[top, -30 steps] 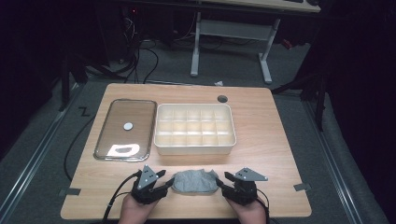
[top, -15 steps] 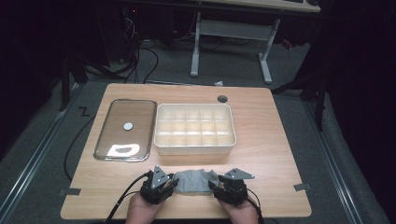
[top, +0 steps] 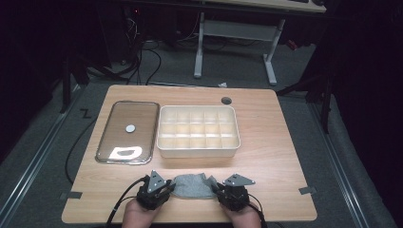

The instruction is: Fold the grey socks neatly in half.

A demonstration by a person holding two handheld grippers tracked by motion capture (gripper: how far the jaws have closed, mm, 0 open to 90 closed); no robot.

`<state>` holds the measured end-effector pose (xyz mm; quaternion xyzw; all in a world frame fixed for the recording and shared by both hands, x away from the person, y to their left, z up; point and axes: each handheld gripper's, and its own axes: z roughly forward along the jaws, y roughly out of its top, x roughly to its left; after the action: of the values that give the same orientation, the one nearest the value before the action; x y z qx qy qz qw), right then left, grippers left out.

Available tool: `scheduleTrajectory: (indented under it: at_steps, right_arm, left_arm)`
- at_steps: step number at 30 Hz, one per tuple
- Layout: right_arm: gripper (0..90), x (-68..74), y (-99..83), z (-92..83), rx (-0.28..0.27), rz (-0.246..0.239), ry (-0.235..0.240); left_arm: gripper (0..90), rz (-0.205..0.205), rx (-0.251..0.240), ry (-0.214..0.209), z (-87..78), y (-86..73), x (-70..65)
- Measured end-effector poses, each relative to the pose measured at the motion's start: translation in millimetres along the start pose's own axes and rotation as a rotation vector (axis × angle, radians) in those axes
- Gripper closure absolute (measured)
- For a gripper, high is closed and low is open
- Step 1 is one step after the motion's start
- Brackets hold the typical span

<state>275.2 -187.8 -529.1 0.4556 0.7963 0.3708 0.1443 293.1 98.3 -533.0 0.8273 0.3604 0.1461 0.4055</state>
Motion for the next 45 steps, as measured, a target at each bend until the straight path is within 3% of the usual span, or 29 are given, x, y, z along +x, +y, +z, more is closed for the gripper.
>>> scheduleTrajectory:
  at_steps: [5, 8, 11, 16, 21, 23, 29, 33, 38, 45]
  right_arm:
    - [81.1, -0.9, 0.1, 0.0, 0.003, 0.002, 0.018]
    - [81.1, -1.4, -0.1, -0.1, 0.002, 0.002, 0.021]
    - [81.1, -0.9, -0.3, -0.1, 0.002, 0.006, 0.02]
    - [81.1, -0.9, -0.8, -0.1, -0.004, 0.002, 0.018]
    - [81.1, 0.0, -1.1, -0.1, -0.005, 0.001, 0.013]
    - [81.1, 0.5, -1.1, -0.2, -0.005, 0.001, 0.01]
    - [81.2, -0.3, -1.5, -0.9, -0.006, 0.006, 0.011]
    - [81.8, -1.0, -1.8, -3.0, -0.005, 0.013, 0.021]
    - [82.7, -1.2, -2.1, -11.1, -0.041, 0.035, 0.05]
    - [83.2, -3.9, 0.2, -24.7, -0.125, 0.109, 0.155]
  left_arm:
    - [70.6, -0.009, -0.013, 0.002, -2.0, 2.7, -2.4]
    - [70.3, -0.022, -0.089, -0.01, -12.0, 15.3, -9.5]
    - [73.0, -0.004, -0.11, -0.002, -12.7, 21.7, -16.5]
    - [73.8, -0.021, -0.099, -0.038, -4.2, 30.9, -28.2]
    - [74.1, 0.013, -0.067, -0.085, 11.7, 35.8, -42.6]
    - [76.2, 0.029, -0.024, -0.109, 21.7, 37.8, -51.9]
    - [88.2, 0.086, 0.052, -0.072, 37.4, 34.0, -60.6]
    - [89.7, 0.098, 0.036, -0.058, 37.6, 31.5, -62.2]
    - [89.8, 0.112, 0.028, -0.04, 37.8, 30.4, -64.7]
    - [90.0, 0.139, 0.024, -0.016, 40.6, 31.7, -70.0]
